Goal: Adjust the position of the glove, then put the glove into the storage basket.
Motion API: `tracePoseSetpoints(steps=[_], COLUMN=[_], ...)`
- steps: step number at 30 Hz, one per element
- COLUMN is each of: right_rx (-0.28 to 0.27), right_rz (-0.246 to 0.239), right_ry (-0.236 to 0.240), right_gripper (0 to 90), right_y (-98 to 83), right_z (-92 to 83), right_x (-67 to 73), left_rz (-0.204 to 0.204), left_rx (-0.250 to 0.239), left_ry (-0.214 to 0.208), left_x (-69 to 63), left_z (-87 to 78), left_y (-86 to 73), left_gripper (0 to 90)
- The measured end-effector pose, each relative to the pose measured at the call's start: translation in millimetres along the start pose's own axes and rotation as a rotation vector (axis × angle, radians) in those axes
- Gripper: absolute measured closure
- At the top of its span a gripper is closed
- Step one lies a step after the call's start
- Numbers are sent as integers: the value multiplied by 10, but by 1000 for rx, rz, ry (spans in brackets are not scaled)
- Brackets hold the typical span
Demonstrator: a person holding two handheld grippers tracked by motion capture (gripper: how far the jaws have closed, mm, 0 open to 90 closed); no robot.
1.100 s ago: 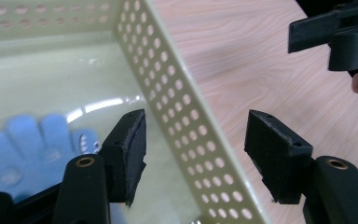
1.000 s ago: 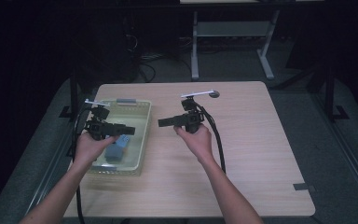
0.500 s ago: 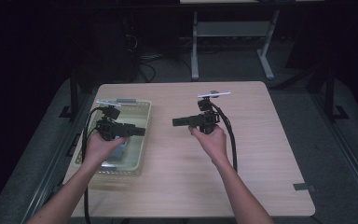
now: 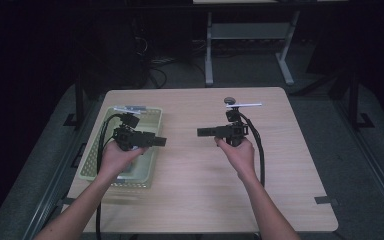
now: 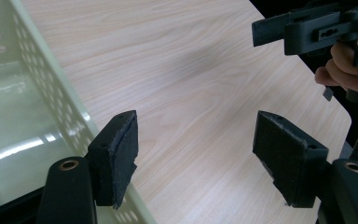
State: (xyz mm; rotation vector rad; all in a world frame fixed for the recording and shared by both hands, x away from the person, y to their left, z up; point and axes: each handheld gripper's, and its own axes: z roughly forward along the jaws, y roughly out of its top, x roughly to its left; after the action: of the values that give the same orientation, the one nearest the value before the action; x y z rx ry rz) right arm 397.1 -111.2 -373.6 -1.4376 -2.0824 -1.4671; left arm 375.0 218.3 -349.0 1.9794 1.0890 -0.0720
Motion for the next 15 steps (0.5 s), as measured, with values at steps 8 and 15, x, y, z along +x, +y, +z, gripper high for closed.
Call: tracePoseSetpoints(steps=[8,15], right_rx=[-11,-26], right_rz=[19,38], right_ry=[-11,-21], right_gripper=[413,404], right_y=[-60,-115], right_z=[-117,-258], right_x=[-88,-202], left_rz=[18,21], left_rx=[-3,3], left_ry=[-17,-38], left_x=[-83,-161], left_z=[60,155], left_y=[8,8], left_gripper=[301,291])
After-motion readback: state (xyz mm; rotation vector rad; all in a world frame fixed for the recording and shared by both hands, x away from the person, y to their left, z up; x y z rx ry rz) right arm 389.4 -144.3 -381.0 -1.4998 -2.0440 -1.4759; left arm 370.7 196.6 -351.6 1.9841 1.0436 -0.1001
